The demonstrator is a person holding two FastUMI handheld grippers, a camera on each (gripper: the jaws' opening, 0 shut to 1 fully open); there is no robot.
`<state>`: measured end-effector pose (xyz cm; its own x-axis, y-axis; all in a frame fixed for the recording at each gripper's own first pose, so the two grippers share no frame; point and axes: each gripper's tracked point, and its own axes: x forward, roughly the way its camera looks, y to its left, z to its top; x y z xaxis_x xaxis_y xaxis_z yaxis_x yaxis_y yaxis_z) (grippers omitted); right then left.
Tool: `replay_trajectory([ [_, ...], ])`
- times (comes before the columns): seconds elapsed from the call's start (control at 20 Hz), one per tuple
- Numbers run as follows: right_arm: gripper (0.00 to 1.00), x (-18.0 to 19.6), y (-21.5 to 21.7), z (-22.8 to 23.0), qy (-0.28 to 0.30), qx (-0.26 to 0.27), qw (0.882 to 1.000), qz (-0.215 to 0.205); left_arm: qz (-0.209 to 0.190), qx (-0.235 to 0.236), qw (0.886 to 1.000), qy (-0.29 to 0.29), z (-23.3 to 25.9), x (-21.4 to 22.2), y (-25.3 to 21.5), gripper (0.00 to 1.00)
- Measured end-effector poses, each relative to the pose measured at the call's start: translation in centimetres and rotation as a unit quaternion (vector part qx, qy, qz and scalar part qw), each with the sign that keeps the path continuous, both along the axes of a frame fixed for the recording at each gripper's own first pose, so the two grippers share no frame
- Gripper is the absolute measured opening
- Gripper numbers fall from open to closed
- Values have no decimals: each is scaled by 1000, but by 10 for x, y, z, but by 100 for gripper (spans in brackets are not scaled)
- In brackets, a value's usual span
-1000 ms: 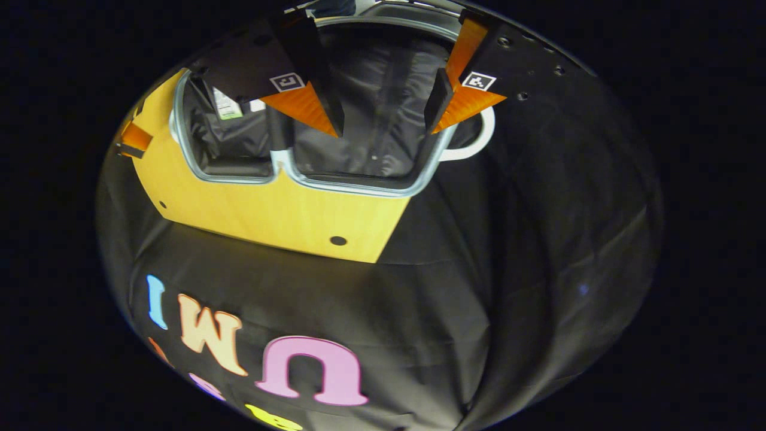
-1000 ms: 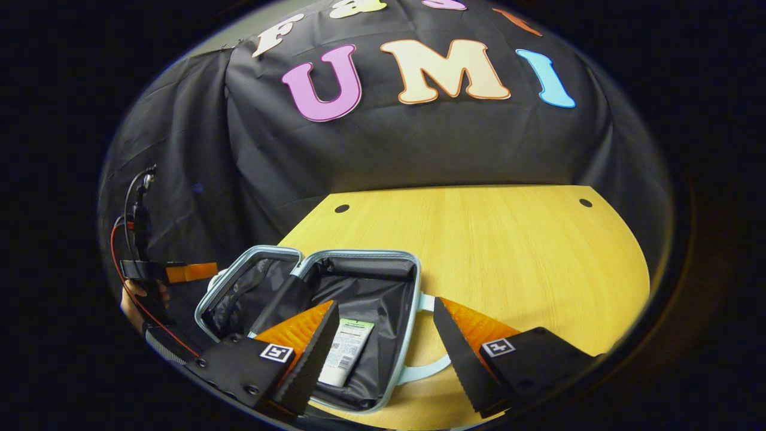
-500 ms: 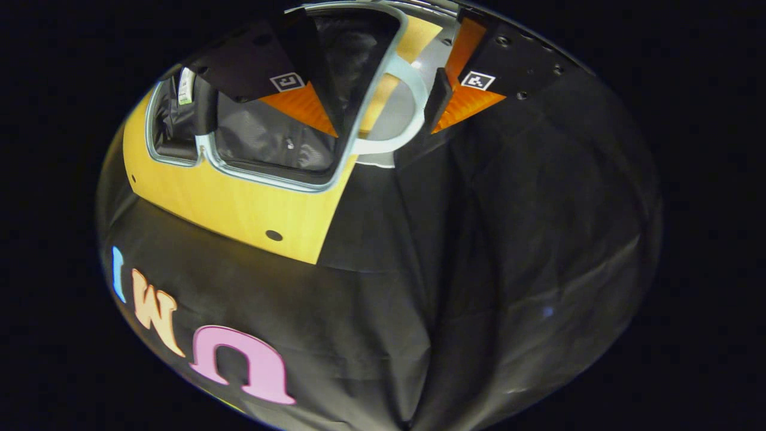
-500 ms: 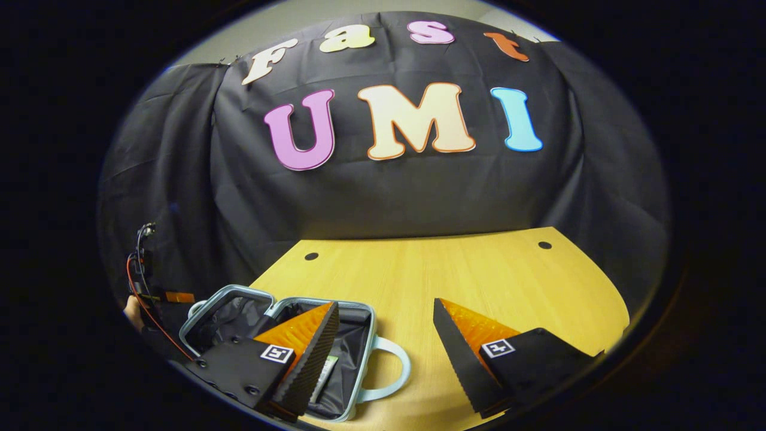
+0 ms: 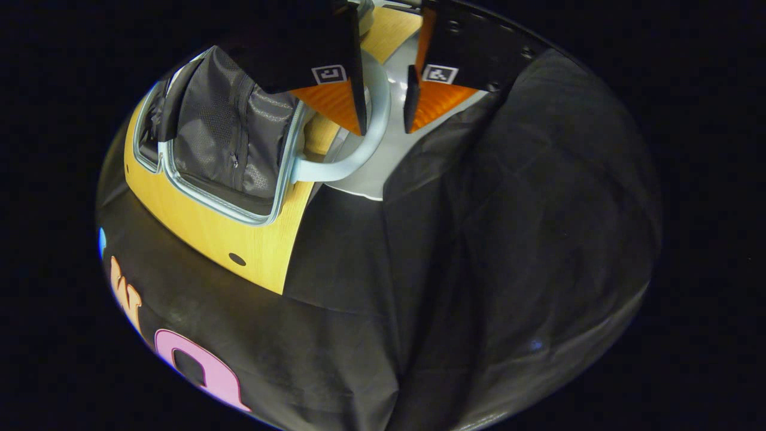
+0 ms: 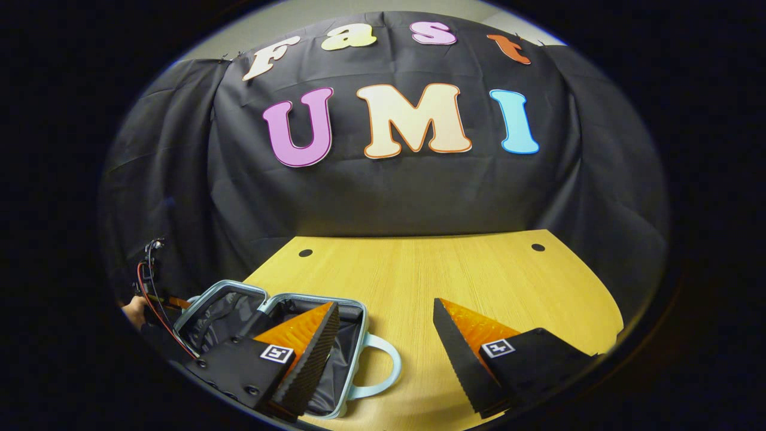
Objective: First open the suitcase, pack the skin care products into it, and then close the suitcase.
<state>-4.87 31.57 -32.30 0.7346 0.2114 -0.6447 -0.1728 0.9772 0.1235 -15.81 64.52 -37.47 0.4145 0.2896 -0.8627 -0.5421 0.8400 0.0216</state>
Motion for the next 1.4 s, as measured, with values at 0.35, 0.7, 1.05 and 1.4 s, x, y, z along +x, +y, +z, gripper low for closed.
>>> replay_trajectory([
  [0.35, 98, 6, -12, 8, -19, 1, 1000, -2, -35, 35, 999, 7, 20, 9, -22, 0],
  [0.7, 98, 13, -9, 14, -37, 22, 998, 38, -70, 91, 992, -43, 122, 27, -38, 0],
  [1.05, 98, 21, -29, 23, -40, 59, 997, 42, -125, 136, 979, -89, 200, 58, -113, 0],
  [1.4, 98, 26, -68, 34, -50, 72, 995, 48, -174, 144, 967, -117, 241, 78, -188, 0],
])
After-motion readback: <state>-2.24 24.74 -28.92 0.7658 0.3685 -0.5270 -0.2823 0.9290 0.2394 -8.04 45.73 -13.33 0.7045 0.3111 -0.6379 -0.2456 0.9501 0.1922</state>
